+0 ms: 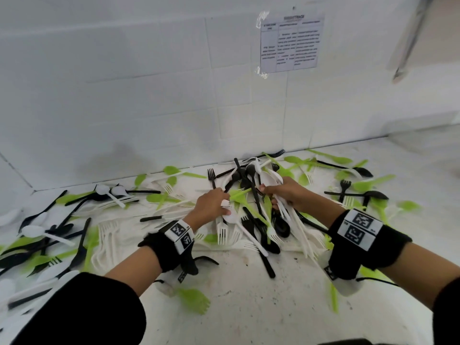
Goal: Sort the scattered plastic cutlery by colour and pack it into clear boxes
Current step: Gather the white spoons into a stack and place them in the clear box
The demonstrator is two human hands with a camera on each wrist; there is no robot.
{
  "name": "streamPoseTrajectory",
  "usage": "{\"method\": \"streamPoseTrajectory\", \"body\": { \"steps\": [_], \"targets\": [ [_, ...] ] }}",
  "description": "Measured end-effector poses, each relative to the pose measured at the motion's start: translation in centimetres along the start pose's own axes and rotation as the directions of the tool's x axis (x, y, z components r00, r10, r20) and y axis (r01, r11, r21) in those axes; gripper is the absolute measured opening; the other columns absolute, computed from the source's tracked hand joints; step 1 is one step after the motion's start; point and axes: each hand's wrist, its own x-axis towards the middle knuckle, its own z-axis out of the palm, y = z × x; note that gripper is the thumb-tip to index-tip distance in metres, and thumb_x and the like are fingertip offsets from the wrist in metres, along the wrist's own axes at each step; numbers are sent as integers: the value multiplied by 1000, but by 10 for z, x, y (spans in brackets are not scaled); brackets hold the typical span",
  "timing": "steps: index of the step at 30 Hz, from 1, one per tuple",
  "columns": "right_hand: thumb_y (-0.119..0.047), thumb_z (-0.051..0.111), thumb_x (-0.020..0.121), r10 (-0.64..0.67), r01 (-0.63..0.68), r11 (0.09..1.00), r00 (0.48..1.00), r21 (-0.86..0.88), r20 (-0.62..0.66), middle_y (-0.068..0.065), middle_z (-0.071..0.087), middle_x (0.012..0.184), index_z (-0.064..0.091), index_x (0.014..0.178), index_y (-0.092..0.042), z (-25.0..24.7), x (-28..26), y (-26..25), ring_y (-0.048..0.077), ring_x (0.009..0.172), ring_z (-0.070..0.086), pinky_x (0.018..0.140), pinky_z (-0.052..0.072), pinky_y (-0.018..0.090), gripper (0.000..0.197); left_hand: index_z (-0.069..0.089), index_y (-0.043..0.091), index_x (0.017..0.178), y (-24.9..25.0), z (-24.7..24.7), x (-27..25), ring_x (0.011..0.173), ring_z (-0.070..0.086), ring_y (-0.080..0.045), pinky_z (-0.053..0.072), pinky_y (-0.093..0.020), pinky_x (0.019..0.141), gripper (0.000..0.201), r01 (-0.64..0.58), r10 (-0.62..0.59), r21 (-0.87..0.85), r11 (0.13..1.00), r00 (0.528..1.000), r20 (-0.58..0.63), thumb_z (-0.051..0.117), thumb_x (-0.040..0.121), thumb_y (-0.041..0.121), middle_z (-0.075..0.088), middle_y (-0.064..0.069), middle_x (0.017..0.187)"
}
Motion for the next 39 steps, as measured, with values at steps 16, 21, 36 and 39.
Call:
{"method": "streamPoseTrajectory", "body": {
  "steps": [16, 21, 36, 39],
  "targets": [
    [-3, 52, 92, -57, 50, 995, 995, 90, 83, 2, 50, 49, 49, 72, -4, 37, -10, 1, 9, 33, 42, 37, 38, 19, 20, 62, 12, 90, -35, -66, -34, 49, 45, -1, 30, -13, 36, 15, -1, -129, -930, 368, 990, -52, 52, 90, 2, 55, 4, 68],
    [-1, 53, 91, -182, 177, 980, 982, 87, 53, 8, 53, 61, 52, 81, -9, 45, -17, -4, 9, 34, 44, 36, 40, 20, 13, 63, 12, 101, -26, -73, -30, 58, 48, -4, 26, -12, 34, 26, -60, -175, -987, 149, 981, -86, 41, 92, 2, 66, -3, 87],
    [-9, 64, 87, -294, 294, 948, 956, 121, -17, 3, 55, 64, 63, 99, -12, 56, -16, -1, 9, 41, 50, 42, 43, 21, 13, 55, 13, 84, -25, -70, -33, 41, 45, -6, 43, -18, 43, 8, -69, -384, -998, -9, 922, -60, 60, 89, 14, 44, 1, 70],
    [-10, 64, 87, -290, 290, 953, 957, 88, -18, 4, 58, 65, 64, 105, -10, 62, -16, 1, 7, 42, 55, 45, 50, 23, 19, 56, 12, 87, -25, -61, -36, 42, 43, -2, 39, -14, 42, 5, -46, -389, -998, -40, 921, -27, 59, 90, 15, 45, 2, 74]
  ]
}}
